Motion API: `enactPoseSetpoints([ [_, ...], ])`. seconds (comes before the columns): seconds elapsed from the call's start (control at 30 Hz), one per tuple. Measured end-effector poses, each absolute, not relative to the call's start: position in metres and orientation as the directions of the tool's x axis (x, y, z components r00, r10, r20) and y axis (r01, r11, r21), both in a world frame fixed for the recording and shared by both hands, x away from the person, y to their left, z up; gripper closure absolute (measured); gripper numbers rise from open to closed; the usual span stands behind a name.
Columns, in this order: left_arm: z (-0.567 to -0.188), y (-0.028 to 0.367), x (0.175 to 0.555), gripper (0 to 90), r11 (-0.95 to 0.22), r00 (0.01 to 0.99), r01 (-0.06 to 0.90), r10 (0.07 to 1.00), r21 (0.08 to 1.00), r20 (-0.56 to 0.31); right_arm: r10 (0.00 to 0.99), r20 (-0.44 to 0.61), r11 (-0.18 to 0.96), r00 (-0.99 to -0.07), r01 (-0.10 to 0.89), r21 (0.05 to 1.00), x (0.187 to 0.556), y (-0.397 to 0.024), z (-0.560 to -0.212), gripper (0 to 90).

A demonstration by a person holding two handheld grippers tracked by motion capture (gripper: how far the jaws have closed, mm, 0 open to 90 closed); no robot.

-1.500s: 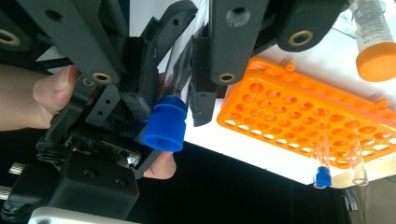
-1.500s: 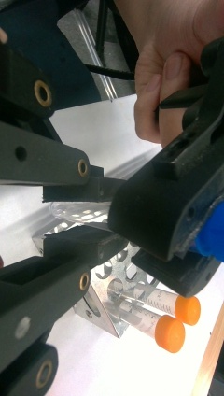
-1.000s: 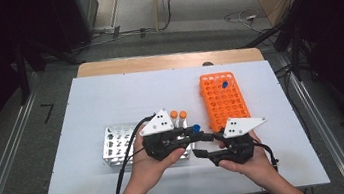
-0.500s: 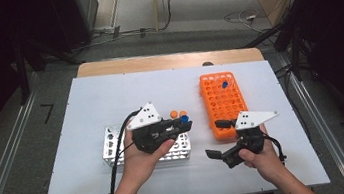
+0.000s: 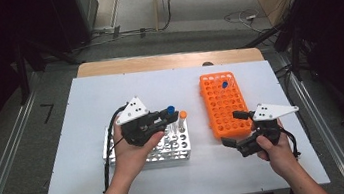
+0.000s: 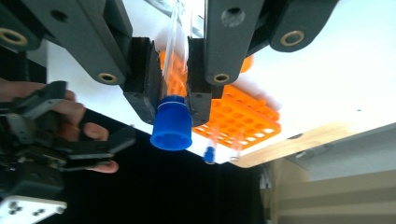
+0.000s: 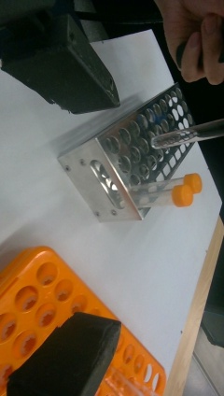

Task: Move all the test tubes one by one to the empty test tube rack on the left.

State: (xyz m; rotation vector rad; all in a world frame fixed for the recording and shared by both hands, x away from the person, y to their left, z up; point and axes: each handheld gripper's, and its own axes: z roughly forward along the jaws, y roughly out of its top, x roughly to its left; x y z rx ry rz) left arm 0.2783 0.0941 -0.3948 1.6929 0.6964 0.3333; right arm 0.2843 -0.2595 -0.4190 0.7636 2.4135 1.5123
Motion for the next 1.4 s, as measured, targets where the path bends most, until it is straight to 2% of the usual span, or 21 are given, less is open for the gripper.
enactPoseSetpoints([
  [0.4, -0.402, 0.106, 0.291, 77.0, -0.086, 0.723, 0.257, 0.678, 0.962, -0.132, 0.562, 0.092, 0.347, -0.822, 0.335, 0.876, 0.284, -0.283, -0.425, 0.0],
  [0.67, -0.410, 0.110, 0.298, 77.0, -0.070, 0.680, 0.254, 0.723, 0.965, -0.127, 0.589, 0.118, 0.319, -0.799, 0.365, 0.875, 0.292, -0.293, -0.429, 0.0],
  [1.4, -0.429, 0.097, 0.306, 77.0, -0.150, 0.669, 0.293, 0.738, 0.944, -0.090, 0.598, 0.122, 0.323, -0.792, 0.378, 0.868, 0.296, -0.295, -0.434, 0.0],
])
